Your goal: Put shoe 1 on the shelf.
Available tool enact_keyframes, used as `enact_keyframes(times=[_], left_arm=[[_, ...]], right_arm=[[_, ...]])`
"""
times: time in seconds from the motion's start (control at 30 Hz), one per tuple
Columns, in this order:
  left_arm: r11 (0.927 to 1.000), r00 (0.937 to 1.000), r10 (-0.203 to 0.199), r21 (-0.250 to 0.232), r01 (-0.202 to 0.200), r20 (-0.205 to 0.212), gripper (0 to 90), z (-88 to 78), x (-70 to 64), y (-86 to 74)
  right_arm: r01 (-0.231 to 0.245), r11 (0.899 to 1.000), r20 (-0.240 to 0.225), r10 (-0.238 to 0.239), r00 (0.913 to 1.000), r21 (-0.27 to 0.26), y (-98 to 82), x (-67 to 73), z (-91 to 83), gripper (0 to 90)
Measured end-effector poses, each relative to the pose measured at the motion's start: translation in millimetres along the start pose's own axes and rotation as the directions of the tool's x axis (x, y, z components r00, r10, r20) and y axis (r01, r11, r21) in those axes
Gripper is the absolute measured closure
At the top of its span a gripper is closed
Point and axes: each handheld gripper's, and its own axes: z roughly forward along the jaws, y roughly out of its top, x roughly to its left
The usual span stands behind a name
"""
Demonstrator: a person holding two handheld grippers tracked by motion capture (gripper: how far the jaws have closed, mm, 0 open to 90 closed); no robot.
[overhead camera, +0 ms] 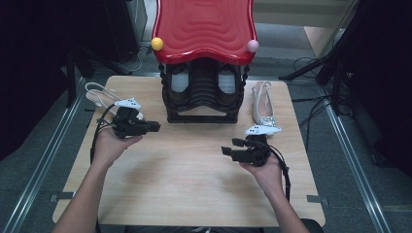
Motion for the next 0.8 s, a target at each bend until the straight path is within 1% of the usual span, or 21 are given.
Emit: enact_keyframes(times=[0.1, 0.17, 0.2, 0.27, 0.33, 0.4, 0.47, 0.5, 0.63, 0.7, 0.73, 0.8], left_arm=[[0.9997, 0.9998, -0.019, 0.014, 0.019, -0.003, 89.3, -0.2, 11.0, -9.0], [0.9991, 0.9994, -0.028, 0.03, 0.028, -0.021, 90.0, -0.1, 19.1, -13.1], [0.999, 0.9994, -0.026, 0.035, 0.026, -0.024, 90.0, -0.8, 24.4, -15.5], [0.9982, 0.9984, -0.044, 0.038, 0.046, -0.035, 90.0, -2.2, 35.2, -20.4], [0.9973, 0.9967, -0.064, 0.033, 0.066, -0.05, 90.0, -4.1, 46.3, -24.8], [0.9962, 0.9949, -0.081, 0.027, 0.083, -0.059, 90.0, -6.5, 56.0, -28.3], [0.9955, 0.9939, -0.092, 0.021, 0.093, -0.062, 90.0, -8.9, 63.6, -31.7], [0.9949, 0.9924, -0.099, 0.015, 0.1, -0.073, 90.0, -10.1, 66.8, -33.0], [0.9918, 0.9878, -0.127, 0.003, 0.128, -0.089, 90.0, -13.8, 79.2, -36.4], [0.9907, 0.9868, -0.135, 0.007, 0.136, -0.09, 90.0, -14.0, 85.5, -38.2], [0.9901, 0.9862, -0.139, 0.0, 0.14, -0.089, 90.0, -13.6, 88.5, -39.0], [0.9888, 0.9845, -0.149, -0.003, 0.149, -0.093, 90.0, -12.8, 94.5, -40.3]], right_arm=[[-0.003, 1.0, 0.002, 0.003, 1.0, 0.006, -0.9, 0.5, 1.0, 40.3], [-0.005, 1.0, 0.003, 0.005, 1.0, 0.008, -1.1, 0.8, 1.6, 40.4], [0.002, 1.0, 0.002, -0.002, 1.0, 0.008, -1.2, 0.8, 2.3, 40.4], [0.005, 1.0, 0.002, -0.005, 1.0, 0.012, -1.6, 1.2, 3.7, 40.3], [-0.001, 1.0, 0.001, 0.001, 1.0, 0.021, -2.5, 1.2, 4.8, 40.2], [-0.009, 1.0, -0.011, 0.009, 0.9999, 0.021, -3.6, -0.4, 5.9, 40.2], [-0.015, 1.0, -0.007, 0.015, 0.9999, 0.025, -4.4, -1.0, 6.1, 40.3], [-0.015, 1.0, -0.006, 0.015, 0.9999, 0.026, -4.7, -1.1, 5.9, 40.3], [0.001, 0.999, 0.012, -0.001, 0.9999, 0.038, -6.5, -0.3, 6.5, 40.2], [0.002, 0.999, 0.017, -0.003, 0.9999, 0.044, -7.5, 0.4, 7.8, 40.2], [-0.002, 0.999, 0.017, 0.001, 0.9999, 0.047, -7.9, 1.1, 8.5, 40.2], [0.006, 0.999, 0.017, -0.007, 0.9998, 0.045, -8.6, 2.0, 9.6, 40.2]])
